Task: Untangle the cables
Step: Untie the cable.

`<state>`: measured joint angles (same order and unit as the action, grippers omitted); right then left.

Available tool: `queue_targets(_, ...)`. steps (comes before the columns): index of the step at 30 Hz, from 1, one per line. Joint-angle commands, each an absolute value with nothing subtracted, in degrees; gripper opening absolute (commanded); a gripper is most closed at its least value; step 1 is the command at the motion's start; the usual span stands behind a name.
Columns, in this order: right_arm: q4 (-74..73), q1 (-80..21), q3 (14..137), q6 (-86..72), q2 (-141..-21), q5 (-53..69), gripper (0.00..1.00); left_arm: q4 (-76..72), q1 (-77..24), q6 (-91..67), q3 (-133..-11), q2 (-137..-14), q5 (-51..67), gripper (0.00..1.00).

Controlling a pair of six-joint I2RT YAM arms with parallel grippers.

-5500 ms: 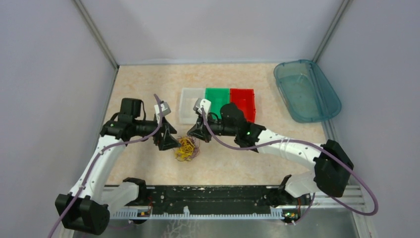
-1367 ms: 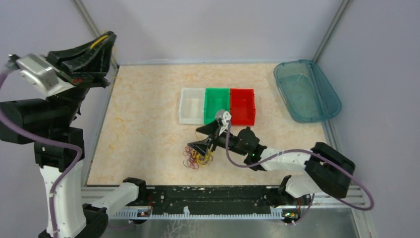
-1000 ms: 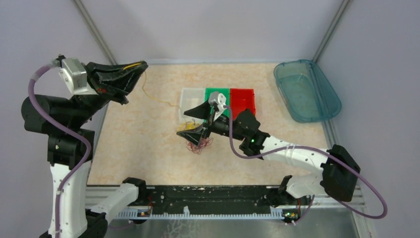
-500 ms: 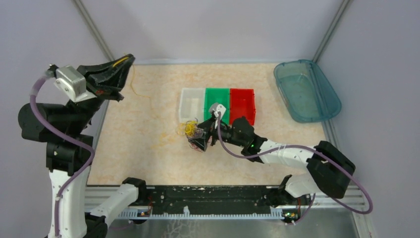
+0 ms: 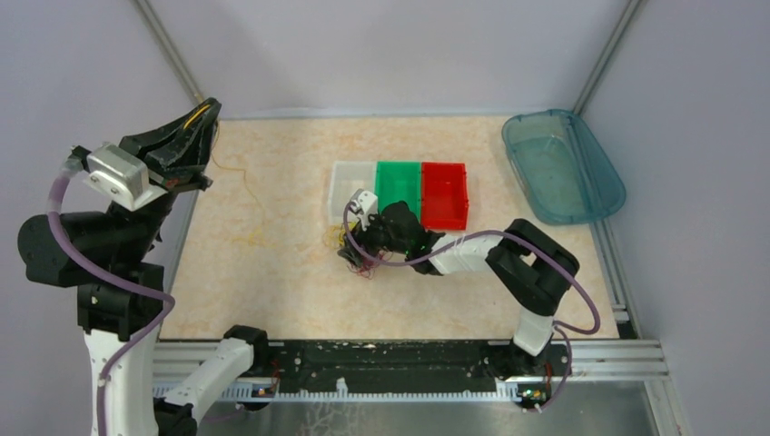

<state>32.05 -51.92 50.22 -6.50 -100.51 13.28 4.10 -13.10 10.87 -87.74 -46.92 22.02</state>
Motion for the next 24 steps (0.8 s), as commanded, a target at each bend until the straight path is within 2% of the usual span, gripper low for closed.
queue_targets(1, 30.4, -51.7, 49.6, -2.2, -100.1, 12.3, 0.75, 3.9, -13.1, 9.8, -86.9, -45.9, 23.8, 0.0)
queue_targets(8, 31.5, -53.6, 43.1, -4.1, -97.3, 13.0, 0.49, 1.8, -13.1, 9.5, -86.8, -46.4, 23.4, 0.0)
queue_targets(15, 37.4, -54.8, 31.8, -10.6, -91.0, 9.6, 0.37, 0.8, -13.1, 9.1, -88.8, -47.0, 23.5, 0.0)
queue_targets(21, 37.1, -55.5, 22.9, -14.5, -78.0, 7.5, 0.37, 0.4, -13.1, 8.2, -89.1, -47.5, 24.1, 0.0)
queue_targets(24, 31.8, -55.5, 22.6, -14.7, -70.6, 7.9, 0.52, 0.6, -13.1, 7.4, -89.1, -47.8, 24.8, 0.0)
